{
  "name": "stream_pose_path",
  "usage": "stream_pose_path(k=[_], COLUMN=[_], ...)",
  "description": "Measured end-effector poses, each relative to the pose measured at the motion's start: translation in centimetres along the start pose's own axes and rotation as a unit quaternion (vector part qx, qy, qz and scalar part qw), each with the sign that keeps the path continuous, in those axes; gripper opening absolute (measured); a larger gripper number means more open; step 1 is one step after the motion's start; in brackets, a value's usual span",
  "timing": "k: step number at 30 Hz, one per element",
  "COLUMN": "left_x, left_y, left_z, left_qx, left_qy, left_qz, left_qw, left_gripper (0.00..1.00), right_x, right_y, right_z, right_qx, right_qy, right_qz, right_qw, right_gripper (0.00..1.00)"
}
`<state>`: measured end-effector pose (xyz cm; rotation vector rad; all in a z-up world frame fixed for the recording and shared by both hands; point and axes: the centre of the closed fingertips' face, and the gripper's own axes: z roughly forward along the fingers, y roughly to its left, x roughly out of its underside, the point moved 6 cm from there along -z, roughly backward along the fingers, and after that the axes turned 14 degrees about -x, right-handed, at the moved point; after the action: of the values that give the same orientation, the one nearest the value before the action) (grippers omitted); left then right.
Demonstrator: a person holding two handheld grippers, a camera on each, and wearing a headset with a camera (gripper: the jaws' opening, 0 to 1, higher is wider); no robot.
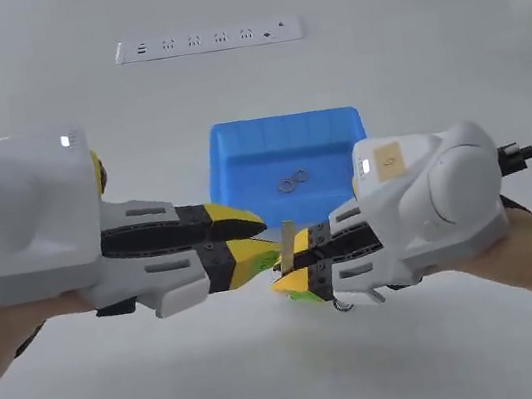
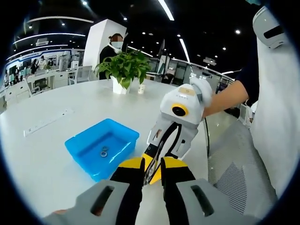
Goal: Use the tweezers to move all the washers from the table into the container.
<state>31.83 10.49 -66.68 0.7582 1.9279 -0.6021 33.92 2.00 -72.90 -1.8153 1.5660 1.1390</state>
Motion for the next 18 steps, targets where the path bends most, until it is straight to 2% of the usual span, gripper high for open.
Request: stream_pose_path(k=[9,18], left_x=[-0.4,-0.5], left_y=[0.6,1.1], left_z=[-1.2,-2.1], left_qx=[-0.018,-0.041], left_qy=[-0.019,-0.037], left_qz=[-0.019,-0.044], left_qw=[0.9995,0.9975], left_gripper=[0.19,0.22], right_x=[-1.0,-1.7], right_y=[-0.2,-0.2], right_z=[-1.0,-2.0], right_qx=[0.010,0.015], right_qy=[0.002,0.016], right_qz=[-0.005,-0.014], right_qw=[0.9999,0.9997], right_gripper=[0.10,0.10])
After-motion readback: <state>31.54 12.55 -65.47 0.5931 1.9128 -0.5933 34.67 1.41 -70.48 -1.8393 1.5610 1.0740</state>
